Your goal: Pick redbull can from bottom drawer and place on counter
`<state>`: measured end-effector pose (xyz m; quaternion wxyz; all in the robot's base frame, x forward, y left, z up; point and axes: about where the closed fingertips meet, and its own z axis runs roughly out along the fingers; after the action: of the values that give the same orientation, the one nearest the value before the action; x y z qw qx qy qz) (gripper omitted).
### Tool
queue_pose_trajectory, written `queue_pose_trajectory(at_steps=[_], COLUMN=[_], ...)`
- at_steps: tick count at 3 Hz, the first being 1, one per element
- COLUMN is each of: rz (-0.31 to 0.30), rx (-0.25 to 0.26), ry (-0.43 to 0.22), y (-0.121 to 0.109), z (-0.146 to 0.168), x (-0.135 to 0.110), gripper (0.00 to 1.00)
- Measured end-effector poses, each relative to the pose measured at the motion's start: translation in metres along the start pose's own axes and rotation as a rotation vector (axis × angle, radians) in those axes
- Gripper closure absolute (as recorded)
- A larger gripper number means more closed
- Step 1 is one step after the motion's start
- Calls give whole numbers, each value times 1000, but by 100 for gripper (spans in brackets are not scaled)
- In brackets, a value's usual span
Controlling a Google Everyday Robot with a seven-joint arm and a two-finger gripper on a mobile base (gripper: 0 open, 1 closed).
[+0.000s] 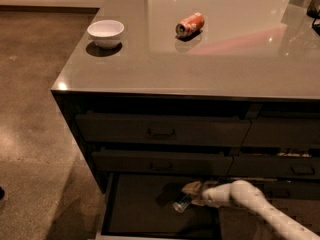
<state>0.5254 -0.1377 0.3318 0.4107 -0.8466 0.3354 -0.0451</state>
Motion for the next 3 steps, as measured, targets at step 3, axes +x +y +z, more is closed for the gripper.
queue_pose_trajectory(at_steps=[3], rz=[-258], rx=[168], ry=[51], y=[-37], z=[-135], x=[8], gripper=[100])
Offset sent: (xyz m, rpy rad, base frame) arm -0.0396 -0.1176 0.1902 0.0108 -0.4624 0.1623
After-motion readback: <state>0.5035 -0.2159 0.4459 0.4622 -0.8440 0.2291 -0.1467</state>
